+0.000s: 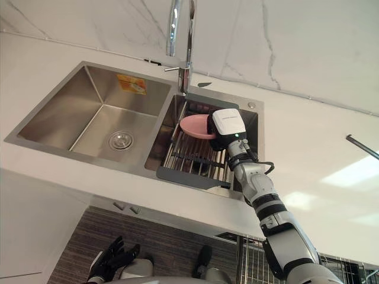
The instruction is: Walk over to the sink, pick up the cup, carry it to the dishwasher, place the cup inside the dishwasher, then close the dishwasher door
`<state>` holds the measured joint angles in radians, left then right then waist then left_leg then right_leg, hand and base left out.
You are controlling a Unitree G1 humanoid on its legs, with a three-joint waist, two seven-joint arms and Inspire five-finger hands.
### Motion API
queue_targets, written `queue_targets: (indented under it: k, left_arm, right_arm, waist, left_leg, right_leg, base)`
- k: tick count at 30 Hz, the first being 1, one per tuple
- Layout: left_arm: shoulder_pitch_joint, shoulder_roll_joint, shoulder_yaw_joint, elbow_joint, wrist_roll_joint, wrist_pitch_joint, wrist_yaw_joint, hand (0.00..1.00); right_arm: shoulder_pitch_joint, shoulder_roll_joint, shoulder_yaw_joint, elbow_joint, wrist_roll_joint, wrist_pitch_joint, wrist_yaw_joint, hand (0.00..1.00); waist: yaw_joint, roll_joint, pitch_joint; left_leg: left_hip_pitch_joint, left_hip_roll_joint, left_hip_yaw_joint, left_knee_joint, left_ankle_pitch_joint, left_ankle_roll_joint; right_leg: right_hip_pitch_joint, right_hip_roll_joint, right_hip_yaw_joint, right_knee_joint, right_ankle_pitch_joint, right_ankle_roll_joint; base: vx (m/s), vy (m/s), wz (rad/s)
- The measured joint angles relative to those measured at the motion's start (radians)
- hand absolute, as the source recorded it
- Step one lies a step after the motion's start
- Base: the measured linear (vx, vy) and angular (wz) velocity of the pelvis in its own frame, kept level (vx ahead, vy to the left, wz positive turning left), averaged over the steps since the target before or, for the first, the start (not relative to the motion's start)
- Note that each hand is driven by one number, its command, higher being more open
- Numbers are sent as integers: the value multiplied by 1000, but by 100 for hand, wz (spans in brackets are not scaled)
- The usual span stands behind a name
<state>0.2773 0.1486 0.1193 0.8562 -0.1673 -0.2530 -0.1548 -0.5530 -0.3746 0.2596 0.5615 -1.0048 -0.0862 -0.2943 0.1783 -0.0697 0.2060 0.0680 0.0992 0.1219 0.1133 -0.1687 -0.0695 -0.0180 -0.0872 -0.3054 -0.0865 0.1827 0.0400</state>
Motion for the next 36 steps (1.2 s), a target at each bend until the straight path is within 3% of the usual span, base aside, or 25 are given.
queue_targets:
  k: [14, 26, 36]
  left_arm:
    - [-4, -1, 1, -5, 0, -2, 0, 100]
    - [0, -8, 9, 24, 0, -16, 6, 100]
    - [2, -6, -12, 78, 0, -22, 42, 100]
  right_arm:
    - [0, -2, 1, -43, 3, -26, -8, 0]
    - [197, -11, -85, -537, 155, -94, 11, 0]
    - [398, -11, -138, -667, 198, -159, 26, 0]
  waist:
    - [-5, 1, 13]
    - [-59, 7, 16]
    - [-97, 27, 3]
  left_leg:
    - [-6, 3, 29, 16, -14, 1]
    - [47, 2, 113, 36, -18, 9]
    - [117, 6, 149, -25, -18, 5]
  right_leg:
    - [-13, 3, 24, 0, 3, 0]
    - [7, 6, 86, 0, 7, 6]
    - [37, 19, 109, -6, 8, 6]
  base:
    - [2, 19, -5]
    - [14, 30, -17]
    - [-46, 3, -9]
